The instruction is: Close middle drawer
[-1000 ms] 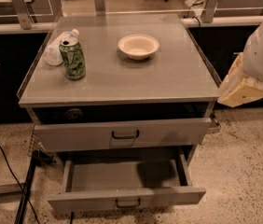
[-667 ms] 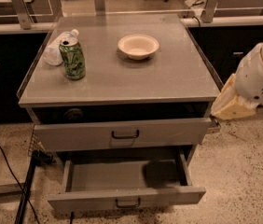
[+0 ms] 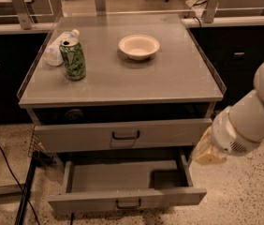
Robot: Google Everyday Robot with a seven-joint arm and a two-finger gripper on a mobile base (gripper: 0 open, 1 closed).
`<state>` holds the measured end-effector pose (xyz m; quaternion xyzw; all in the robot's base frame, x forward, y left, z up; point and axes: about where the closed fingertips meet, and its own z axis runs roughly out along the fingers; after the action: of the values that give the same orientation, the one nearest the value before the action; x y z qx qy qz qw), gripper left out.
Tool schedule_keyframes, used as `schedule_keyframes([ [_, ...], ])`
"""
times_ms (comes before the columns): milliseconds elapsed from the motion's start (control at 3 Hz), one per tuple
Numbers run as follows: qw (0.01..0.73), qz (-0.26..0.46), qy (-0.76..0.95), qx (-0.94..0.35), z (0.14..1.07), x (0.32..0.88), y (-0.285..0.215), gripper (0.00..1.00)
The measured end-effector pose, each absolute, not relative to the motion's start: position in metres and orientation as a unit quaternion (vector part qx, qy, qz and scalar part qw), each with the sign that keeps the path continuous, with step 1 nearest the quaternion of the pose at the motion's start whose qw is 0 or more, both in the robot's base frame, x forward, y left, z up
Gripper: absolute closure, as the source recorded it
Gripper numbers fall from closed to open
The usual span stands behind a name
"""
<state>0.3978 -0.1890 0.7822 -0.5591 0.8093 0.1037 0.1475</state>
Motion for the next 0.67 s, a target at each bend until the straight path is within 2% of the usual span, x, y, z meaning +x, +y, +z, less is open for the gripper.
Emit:
schedule_keyframes([
  [667, 0.135, 0.108, 0.812, -0.558, 0.7627, 0.388, -0.1913, 1.0],
])
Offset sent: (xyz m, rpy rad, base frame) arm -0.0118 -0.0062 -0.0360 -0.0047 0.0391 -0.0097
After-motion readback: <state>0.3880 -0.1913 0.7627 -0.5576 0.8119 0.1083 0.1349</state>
